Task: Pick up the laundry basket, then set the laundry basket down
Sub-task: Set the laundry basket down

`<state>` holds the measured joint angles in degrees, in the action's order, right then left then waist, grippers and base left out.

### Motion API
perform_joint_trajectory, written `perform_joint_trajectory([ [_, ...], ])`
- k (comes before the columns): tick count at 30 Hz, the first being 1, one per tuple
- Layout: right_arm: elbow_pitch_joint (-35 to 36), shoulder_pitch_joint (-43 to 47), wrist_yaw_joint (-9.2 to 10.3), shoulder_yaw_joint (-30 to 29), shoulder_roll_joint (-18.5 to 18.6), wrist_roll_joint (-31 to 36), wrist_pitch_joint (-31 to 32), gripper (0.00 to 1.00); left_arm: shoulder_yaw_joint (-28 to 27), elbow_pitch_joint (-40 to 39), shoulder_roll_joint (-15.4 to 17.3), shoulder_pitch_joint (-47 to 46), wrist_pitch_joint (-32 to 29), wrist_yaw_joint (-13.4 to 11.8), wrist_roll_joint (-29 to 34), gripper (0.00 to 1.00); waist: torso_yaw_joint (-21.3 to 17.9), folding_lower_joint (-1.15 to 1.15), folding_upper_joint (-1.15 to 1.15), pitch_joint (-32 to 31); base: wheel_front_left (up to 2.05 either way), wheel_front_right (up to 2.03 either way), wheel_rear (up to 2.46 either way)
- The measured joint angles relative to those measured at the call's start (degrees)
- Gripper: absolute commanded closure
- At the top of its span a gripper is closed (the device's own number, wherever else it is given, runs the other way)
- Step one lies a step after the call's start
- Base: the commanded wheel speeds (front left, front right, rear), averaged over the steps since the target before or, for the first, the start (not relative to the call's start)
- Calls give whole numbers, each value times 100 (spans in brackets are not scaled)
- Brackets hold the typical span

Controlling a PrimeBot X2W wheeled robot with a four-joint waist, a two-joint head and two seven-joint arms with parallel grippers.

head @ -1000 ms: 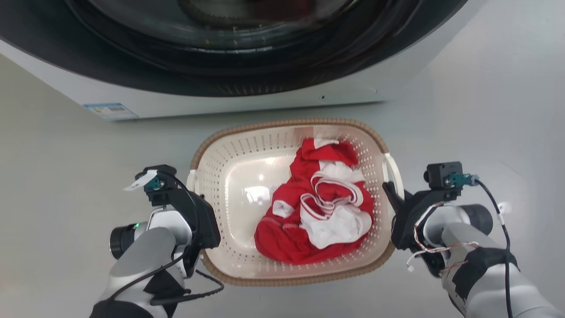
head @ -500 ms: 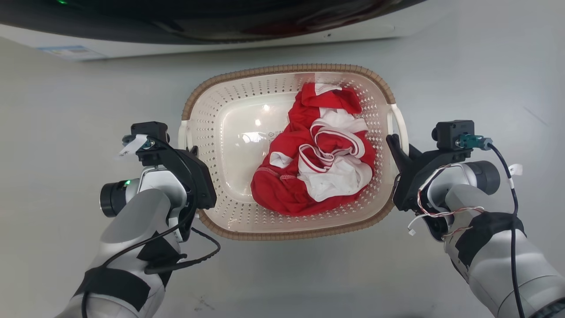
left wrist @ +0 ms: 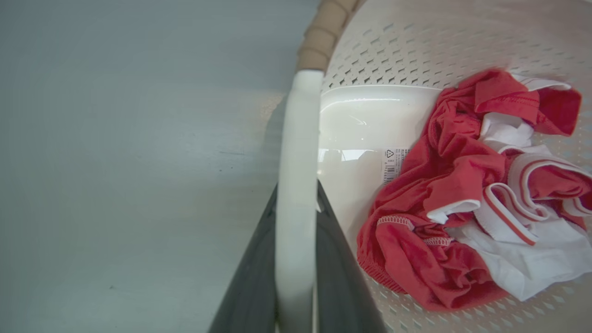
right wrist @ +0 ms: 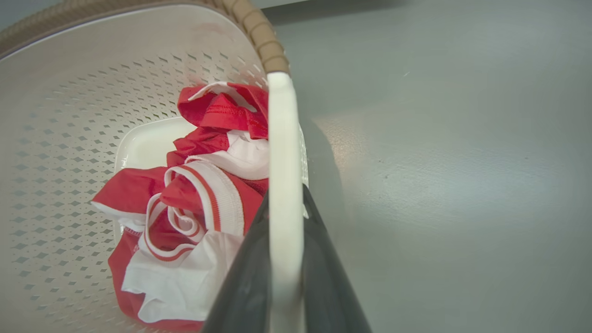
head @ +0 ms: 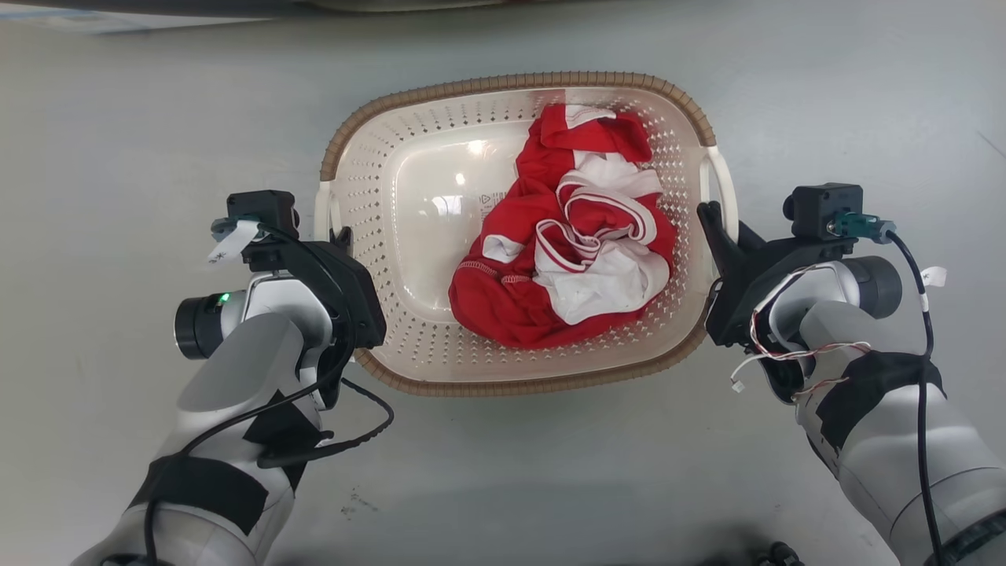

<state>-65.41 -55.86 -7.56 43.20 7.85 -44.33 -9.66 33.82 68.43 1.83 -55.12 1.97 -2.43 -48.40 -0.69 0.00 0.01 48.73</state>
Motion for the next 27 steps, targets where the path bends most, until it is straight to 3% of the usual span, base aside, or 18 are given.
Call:
perform_joint_trajectory([
  [17, -178, -115, -1, 54, -26, -1, -178, 100, 14, 182, -20, -119, 171, 196, 16, 100, 21, -1, -2, 111, 0, 0, 0],
  [18, -180, -116, -1, 68, -29, -1, -180, 60, 16, 187, -20, -121, 171, 197, 16, 76, 20, 0, -2, 105, 0, 0, 0],
  [19, -175, -118, -1, 89, -29, -1, -186, 0, 19, 196, -22, -124, 163, 201, 16, 4, 21, 0, -2, 99, 0, 0, 0],
  [20, -165, -119, 0, 96, -27, -1, -186, 0, 24, 204, -22, -127, 116, 242, 16, 0, 21, 0, -1, 92, 0, 0, 0],
  [27, -109, -124, 5, 185, -5, -11, -254, 0, 5, 323, 43, -110, 5, 399, -37, 0, 36, 0, -1, -11, 0, 0, 0],
])
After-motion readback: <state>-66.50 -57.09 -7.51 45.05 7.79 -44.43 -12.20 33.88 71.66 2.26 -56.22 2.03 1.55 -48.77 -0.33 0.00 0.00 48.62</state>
